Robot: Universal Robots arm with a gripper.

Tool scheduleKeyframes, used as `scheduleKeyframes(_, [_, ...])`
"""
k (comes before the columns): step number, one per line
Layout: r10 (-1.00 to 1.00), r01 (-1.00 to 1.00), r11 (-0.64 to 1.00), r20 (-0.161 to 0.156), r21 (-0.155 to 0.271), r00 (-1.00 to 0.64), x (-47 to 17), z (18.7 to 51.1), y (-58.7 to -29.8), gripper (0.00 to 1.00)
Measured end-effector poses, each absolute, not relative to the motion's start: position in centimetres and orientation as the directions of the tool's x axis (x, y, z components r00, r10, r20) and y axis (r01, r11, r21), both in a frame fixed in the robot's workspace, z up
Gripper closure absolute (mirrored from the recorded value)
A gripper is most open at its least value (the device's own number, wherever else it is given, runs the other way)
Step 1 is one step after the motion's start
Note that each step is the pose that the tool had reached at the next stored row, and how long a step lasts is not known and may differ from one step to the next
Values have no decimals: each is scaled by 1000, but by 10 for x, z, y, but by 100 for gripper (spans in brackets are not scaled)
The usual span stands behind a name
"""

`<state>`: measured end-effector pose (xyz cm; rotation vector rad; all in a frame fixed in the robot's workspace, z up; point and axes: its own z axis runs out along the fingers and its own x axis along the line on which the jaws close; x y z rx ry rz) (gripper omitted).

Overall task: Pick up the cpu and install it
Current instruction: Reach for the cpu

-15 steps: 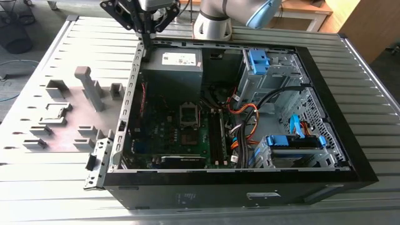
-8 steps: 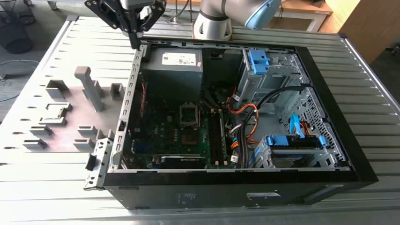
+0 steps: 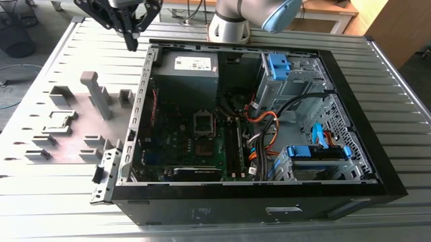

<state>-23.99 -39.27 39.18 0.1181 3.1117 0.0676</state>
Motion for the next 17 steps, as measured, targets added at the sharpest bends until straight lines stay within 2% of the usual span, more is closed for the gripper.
scheduleKeyframes(17, [76,75,996,-25,44,-997,-300,388,-389,89])
